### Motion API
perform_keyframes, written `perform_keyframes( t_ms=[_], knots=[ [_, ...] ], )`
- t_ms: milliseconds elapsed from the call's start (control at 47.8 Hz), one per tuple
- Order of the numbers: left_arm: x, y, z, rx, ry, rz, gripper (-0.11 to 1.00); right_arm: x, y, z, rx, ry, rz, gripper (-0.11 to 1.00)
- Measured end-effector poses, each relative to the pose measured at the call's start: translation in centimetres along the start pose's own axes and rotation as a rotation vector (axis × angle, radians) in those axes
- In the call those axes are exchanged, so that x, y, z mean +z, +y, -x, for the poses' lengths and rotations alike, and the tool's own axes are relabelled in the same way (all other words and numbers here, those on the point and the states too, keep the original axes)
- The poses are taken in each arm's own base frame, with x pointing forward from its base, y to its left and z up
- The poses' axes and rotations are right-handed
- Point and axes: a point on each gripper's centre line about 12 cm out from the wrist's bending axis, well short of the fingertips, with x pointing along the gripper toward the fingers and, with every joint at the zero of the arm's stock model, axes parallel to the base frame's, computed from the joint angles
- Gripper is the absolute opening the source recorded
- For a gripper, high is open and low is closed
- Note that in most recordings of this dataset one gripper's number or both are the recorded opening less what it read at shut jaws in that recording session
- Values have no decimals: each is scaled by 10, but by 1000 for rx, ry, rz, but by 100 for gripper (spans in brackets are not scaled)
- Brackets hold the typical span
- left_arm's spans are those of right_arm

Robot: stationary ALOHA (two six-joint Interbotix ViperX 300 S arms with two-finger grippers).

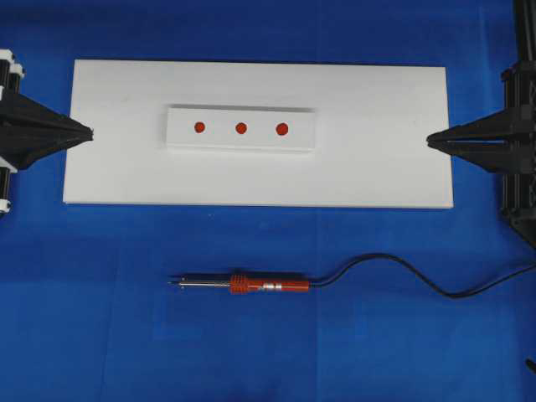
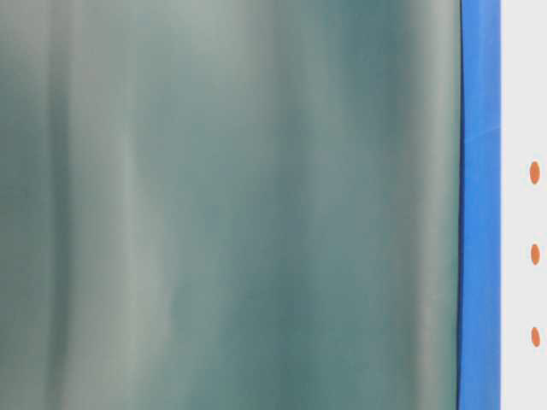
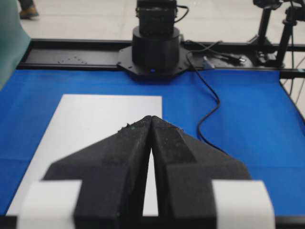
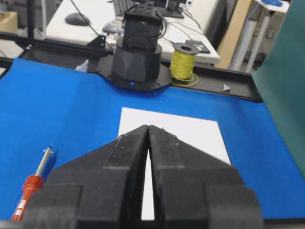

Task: Touch the tip of the soldering iron to the mark.
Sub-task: 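Move the right gripper down toward the red-handled soldering iron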

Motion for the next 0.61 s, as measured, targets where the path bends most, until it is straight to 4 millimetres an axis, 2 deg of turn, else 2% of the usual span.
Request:
perform_keyframes(
  t_ms=[105,293,523,607],
  knots=[
    [0,-3,0,-17,3,7,0,1,3,-2,16,6,-16,-6],
    [0,-5,0,-23,3,14,0,9,18,-6,86,18,-50,-6],
    [0,-5,0,-23,3,14,0,-2,31,-19,138,63,-129,-6],
    [-1,-4,0,-21,6,14,0,-10,38,-27,159,96,-142,0]
  ],
)
